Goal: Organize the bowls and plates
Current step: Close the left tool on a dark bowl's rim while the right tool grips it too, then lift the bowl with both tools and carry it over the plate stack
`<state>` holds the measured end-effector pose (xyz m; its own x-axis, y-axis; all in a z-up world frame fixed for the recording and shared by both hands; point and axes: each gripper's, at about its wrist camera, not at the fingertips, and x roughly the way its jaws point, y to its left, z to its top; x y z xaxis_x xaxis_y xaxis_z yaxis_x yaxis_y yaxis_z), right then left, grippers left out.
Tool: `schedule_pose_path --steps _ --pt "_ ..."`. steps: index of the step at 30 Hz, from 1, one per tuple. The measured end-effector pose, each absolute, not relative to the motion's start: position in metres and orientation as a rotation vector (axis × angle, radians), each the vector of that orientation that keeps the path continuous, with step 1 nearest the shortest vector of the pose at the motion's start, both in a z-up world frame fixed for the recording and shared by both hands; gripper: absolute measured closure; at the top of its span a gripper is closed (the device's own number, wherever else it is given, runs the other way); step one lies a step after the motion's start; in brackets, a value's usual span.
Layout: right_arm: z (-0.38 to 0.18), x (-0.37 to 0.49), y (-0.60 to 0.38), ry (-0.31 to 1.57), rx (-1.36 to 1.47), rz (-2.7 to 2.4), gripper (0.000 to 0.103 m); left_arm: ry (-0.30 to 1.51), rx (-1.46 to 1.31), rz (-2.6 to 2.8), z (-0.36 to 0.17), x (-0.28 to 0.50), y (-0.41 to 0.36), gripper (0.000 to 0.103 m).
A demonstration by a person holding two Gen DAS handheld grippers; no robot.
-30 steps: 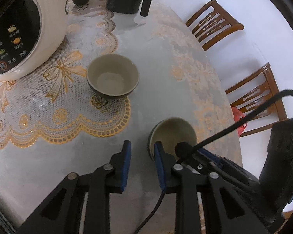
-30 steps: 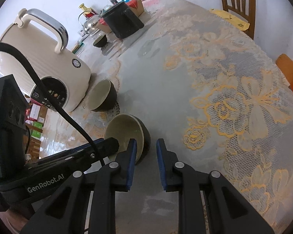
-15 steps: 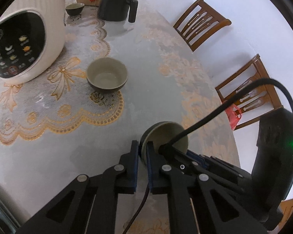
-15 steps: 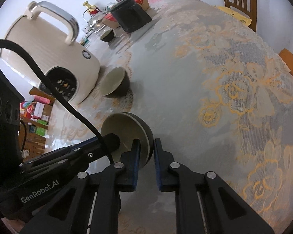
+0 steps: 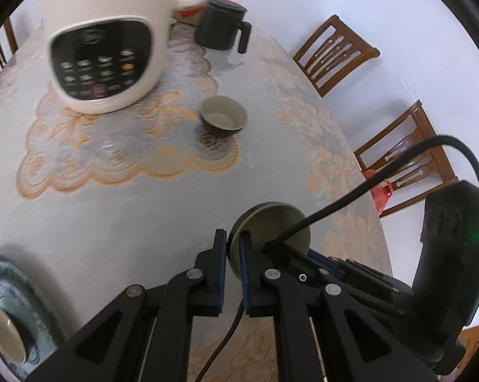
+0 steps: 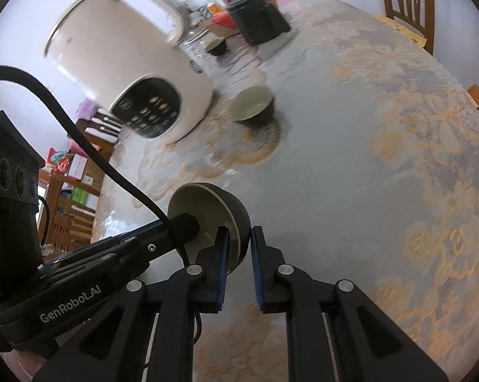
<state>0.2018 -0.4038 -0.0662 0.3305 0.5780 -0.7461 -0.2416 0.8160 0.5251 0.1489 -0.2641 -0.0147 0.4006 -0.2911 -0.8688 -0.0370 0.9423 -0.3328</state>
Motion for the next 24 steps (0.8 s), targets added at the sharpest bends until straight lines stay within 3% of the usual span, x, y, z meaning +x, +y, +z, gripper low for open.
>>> schedule_pose_path --steps 24 --pt "-0.038 0.118 -0.274 1.124 0.278 0.732 0.087 1.076 -0.409 0.007 0.018 0.037 -0.130 0.097"
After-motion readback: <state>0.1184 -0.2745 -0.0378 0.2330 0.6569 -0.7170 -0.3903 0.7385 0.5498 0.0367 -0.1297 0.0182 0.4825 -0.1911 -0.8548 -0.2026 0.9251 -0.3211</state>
